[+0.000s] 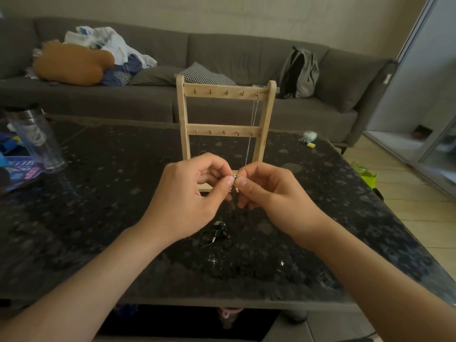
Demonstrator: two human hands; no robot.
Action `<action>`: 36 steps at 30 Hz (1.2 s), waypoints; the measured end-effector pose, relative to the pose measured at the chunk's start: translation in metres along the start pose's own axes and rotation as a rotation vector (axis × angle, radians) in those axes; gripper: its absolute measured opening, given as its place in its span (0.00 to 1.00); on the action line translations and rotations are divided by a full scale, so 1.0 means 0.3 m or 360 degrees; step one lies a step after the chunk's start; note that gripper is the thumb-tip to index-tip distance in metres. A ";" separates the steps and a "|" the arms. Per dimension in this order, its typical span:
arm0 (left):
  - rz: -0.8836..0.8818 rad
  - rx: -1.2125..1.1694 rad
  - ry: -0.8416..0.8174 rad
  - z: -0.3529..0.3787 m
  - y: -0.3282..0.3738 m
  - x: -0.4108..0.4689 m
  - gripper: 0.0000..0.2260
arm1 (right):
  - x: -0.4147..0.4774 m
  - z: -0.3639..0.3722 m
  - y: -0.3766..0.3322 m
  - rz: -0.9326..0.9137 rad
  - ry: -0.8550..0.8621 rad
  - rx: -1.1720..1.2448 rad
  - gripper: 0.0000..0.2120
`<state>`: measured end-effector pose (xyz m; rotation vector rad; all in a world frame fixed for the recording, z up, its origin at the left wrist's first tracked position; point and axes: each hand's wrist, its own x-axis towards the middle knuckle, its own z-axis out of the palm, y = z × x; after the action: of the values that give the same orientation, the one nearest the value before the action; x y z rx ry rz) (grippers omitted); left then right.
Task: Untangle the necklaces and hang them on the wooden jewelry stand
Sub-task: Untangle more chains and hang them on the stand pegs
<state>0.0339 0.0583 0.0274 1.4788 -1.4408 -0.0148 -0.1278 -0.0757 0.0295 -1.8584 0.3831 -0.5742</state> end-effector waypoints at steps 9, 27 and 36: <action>-0.0097 0.0006 0.0031 -0.006 -0.011 0.011 0.03 | -0.003 0.011 -0.009 0.0182 -0.0079 0.0104 0.05; -0.1374 -0.1469 0.0106 0.042 -0.004 0.010 0.13 | 0.017 0.046 -0.010 0.0367 0.0155 0.0485 0.10; -0.1193 -0.1249 0.0019 0.033 -0.001 -0.012 0.14 | 0.024 0.061 -0.003 0.0428 0.0071 0.0486 0.14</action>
<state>0.0269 0.0546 0.0203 1.2369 -0.6502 -0.9207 -0.1116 -0.0650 0.0268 -1.4751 0.5344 -0.4621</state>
